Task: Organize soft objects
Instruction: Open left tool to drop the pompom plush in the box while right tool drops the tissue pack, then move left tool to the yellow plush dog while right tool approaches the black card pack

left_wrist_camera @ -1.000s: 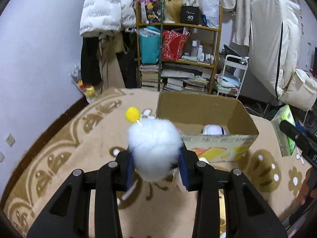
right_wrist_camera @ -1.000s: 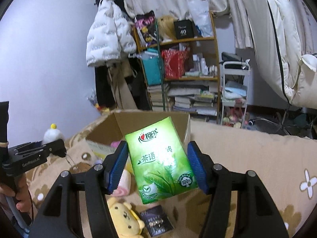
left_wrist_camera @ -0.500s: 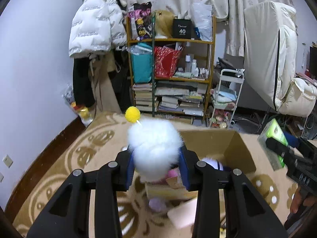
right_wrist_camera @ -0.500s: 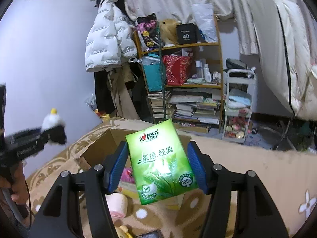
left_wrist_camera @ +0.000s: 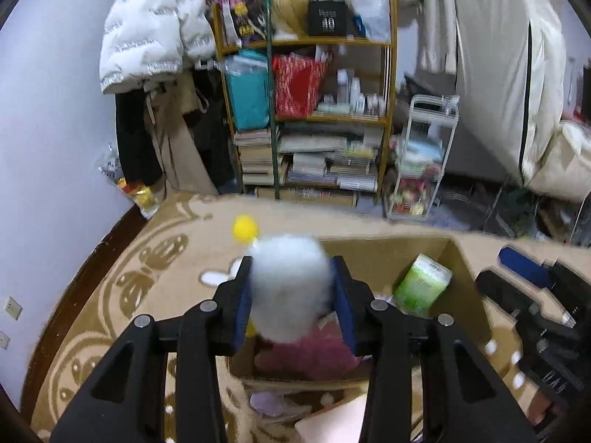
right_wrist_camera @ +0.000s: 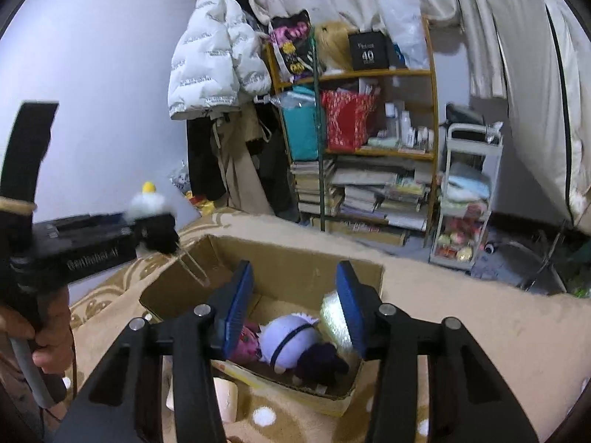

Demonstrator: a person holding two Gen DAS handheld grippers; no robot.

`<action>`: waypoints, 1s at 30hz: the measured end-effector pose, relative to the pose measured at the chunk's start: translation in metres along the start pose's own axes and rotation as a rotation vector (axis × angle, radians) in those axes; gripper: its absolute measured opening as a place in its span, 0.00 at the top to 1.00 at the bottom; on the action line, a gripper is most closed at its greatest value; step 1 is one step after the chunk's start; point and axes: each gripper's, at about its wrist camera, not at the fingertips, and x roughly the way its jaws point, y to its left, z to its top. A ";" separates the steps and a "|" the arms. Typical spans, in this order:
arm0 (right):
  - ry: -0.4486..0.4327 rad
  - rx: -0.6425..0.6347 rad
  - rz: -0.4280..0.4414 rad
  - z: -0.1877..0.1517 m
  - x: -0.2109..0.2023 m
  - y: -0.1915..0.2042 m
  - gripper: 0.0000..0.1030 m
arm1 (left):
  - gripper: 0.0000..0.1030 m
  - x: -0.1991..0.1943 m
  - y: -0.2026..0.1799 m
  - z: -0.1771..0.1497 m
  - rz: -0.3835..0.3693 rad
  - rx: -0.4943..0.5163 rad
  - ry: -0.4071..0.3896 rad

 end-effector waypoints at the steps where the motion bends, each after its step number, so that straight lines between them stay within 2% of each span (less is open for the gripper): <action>1: 0.004 0.003 0.002 -0.001 0.001 -0.002 0.52 | 0.62 0.005 -0.002 -0.003 0.006 0.010 0.012; 3: 0.010 0.022 0.007 -0.003 0.002 -0.006 0.52 | 0.57 0.011 -0.004 -0.010 0.013 0.020 0.029; 4: 0.012 0.030 0.011 -0.004 0.002 -0.008 0.52 | 0.49 0.014 -0.005 -0.013 0.021 0.022 0.041; 9: 0.030 0.055 0.014 -0.007 0.001 -0.014 0.52 | 0.41 0.015 -0.002 -0.025 0.050 0.032 0.065; 10: 0.032 0.057 0.013 -0.006 0.001 -0.013 0.52 | 0.35 0.013 -0.001 -0.026 0.055 0.030 0.071; 12: 0.041 0.058 0.016 -0.008 -0.001 -0.012 0.51 | 0.31 0.007 0.001 -0.028 0.067 0.024 0.064; 15: 0.055 0.057 0.012 -0.010 -0.007 -0.009 0.48 | 0.16 -0.005 0.005 -0.031 0.101 0.032 0.044; 21: 0.072 0.058 -0.002 -0.016 -0.025 -0.003 0.27 | 0.06 -0.033 0.014 -0.038 0.115 0.010 0.045; 23: 0.069 0.063 -0.008 -0.019 -0.035 0.000 0.16 | 0.04 -0.043 0.016 -0.042 0.114 0.007 0.046; 26: 0.068 0.080 -0.003 -0.021 -0.048 -0.001 0.07 | 0.02 -0.058 0.018 -0.049 0.097 0.006 0.046; 30: 0.061 0.081 -0.011 -0.025 -0.069 0.002 0.00 | 0.01 -0.069 0.018 -0.065 0.080 -0.005 0.064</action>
